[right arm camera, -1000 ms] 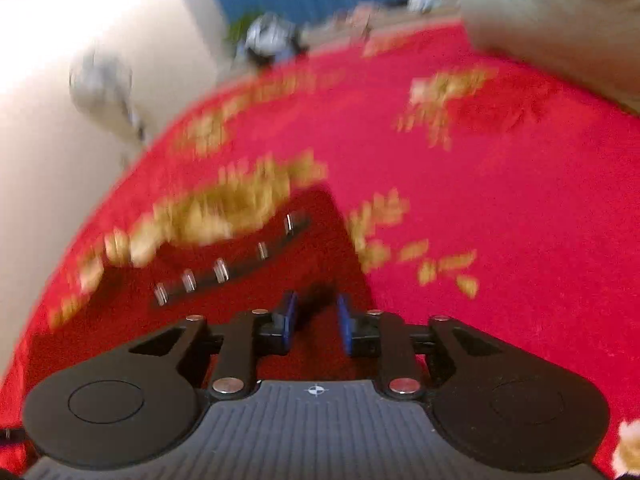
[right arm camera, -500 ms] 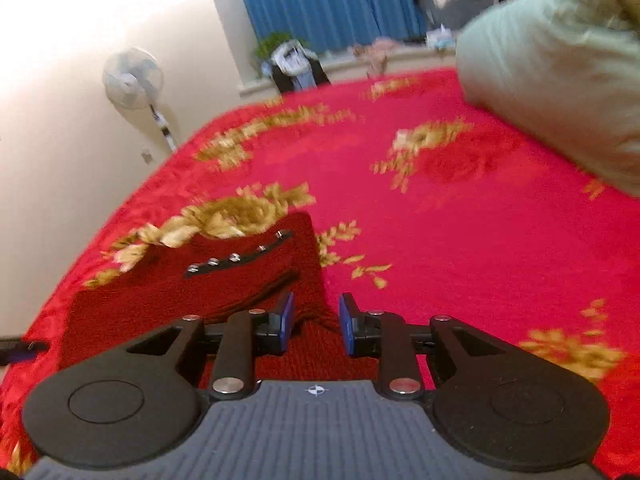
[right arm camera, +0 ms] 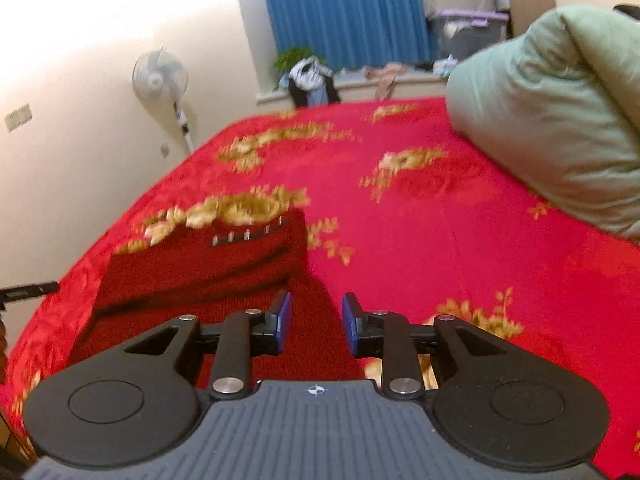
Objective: Fold small clothes
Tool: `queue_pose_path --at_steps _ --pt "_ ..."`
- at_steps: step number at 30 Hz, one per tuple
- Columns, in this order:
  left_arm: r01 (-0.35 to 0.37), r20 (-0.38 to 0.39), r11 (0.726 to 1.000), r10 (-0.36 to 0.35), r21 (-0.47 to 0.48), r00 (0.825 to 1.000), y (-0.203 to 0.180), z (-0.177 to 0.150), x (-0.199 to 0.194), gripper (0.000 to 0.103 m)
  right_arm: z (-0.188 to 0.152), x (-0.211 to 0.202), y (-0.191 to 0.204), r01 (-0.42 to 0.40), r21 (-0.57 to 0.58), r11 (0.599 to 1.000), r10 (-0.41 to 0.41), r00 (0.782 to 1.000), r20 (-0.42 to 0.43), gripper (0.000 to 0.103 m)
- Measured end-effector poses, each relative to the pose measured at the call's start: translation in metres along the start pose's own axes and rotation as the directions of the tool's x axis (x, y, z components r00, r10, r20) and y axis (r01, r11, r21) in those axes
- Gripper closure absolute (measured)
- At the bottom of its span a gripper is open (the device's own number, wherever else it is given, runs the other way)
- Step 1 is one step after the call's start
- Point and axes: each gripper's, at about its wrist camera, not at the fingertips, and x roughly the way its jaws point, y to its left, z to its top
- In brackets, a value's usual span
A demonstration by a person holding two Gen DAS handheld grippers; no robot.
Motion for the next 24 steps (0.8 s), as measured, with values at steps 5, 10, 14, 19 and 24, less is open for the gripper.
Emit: queue_pose_path --at_steps 5,10,14,19,24 --pt "-0.023 -0.101 0.999 0.02 -0.031 0.995 0.005 -0.051 -0.038 0.067 -0.033 0.024 -0.024 -0.035 0.025 0.999 0.037 0.995 -0.088 0.071" --pt "-0.077 -0.225 0.991 0.05 -0.113 0.973 0.004 -0.105 -0.056 0.066 -0.075 0.054 -0.047 -0.045 0.049 0.998 0.054 0.98 -0.19 0.064" --pt "-0.15 -0.303 0.972 0.09 -0.181 0.949 0.013 -0.139 -0.062 0.066 -0.105 0.065 -0.064 -0.051 0.064 0.997 0.064 0.972 -0.228 0.061" --pt "-0.192 -0.391 0.944 0.075 -0.269 0.917 0.022 -0.166 -0.062 0.066 -0.134 0.069 -0.079 -0.039 0.122 0.992 0.07 0.963 -0.26 0.061" --pt "-0.22 -0.425 0.946 0.103 -0.237 0.9 0.018 -0.171 -0.053 0.066 -0.143 0.069 -0.07 -0.049 0.041 0.998 0.058 0.962 -0.266 0.059"
